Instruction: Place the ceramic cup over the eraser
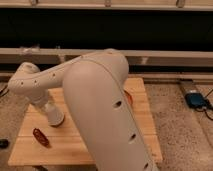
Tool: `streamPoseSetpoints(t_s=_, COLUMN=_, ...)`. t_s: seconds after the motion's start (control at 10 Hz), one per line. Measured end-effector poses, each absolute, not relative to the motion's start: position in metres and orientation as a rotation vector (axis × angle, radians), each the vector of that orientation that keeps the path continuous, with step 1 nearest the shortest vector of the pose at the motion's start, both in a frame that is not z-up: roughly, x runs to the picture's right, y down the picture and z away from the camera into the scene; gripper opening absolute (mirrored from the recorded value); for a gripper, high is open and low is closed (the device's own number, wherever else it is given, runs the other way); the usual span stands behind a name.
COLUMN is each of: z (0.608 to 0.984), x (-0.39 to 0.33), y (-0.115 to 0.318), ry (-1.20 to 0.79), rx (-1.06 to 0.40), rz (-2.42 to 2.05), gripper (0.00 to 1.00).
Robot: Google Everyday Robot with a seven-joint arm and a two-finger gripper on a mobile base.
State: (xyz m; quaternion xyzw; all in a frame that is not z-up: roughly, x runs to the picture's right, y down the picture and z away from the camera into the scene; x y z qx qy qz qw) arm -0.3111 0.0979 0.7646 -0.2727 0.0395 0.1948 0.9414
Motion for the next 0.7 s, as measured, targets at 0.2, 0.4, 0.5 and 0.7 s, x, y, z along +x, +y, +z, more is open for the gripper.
streamPoseSetpoints(t_s=0.2, z=0.7640, x=-0.3089, y=0.0968, ry=0.076, rx=-0.560, rz=0.394, gripper=0.80)
streamPoseSetpoints(t_s=0.4, z=0.7631, x=-0.3063, y=0.0952, ry=0.070, rx=-0.568, rz=0.402, gripper=0.80)
streamPoseSetpoints(t_s=0.5, z=0.7631, x=-0.3065, y=0.0951, ry=0.070, rx=-0.567, rz=0.401, gripper=0.80)
streamPoseSetpoints(t_s=0.7, z=0.7622, x=-0.3084, y=0.0958, ry=0.068, rx=-0.567, rz=0.398, gripper=0.80)
